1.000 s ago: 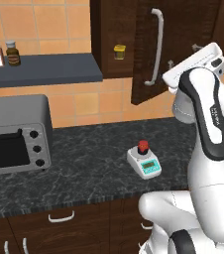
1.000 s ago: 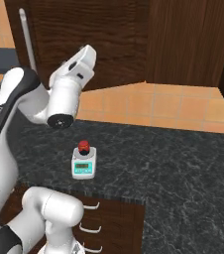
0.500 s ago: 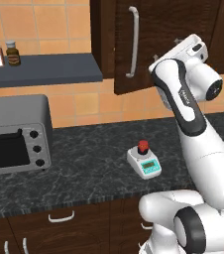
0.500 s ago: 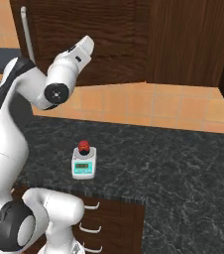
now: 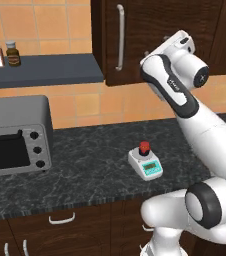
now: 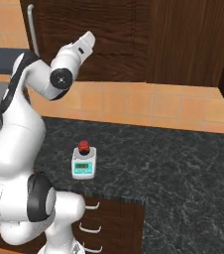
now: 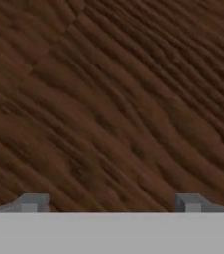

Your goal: Pick the jam and place it on the digital scale for weighing, and close the cabinet.

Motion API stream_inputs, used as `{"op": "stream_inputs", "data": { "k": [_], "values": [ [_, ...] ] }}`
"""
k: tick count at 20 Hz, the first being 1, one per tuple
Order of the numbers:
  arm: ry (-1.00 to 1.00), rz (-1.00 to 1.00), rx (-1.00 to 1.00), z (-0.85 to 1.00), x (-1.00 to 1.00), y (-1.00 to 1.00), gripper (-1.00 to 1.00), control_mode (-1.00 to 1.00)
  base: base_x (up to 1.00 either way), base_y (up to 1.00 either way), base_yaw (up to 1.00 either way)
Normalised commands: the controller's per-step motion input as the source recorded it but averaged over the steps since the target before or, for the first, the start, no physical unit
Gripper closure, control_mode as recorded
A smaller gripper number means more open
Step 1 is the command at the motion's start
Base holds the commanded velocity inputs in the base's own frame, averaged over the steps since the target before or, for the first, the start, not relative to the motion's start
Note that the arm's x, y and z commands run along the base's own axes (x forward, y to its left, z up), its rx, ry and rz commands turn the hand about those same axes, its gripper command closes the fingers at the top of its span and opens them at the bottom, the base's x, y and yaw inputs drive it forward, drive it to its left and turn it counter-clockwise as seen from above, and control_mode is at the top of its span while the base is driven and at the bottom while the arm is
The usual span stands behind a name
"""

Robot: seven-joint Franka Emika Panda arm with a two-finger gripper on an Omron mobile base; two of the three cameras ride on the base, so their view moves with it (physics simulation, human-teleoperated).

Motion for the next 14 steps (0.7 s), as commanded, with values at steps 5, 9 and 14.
{"op": "stream_inputs", "data": {
  "k": [5,9,14],
  "values": [
    [0.00,0.00,0.00,-0.29,0.98,0.00,-1.00,-1.00,0.00,0.00,0.00],
    [0.00,0.00,0.01,-0.31,0.96,-0.03,-1.00,-1.00,0.00,0.00,0.00],
    [0.13,0.00,0.00,-0.56,0.29,-0.03,-1.00,-1.00,0.00,0.00,0.00]
  ]
}}
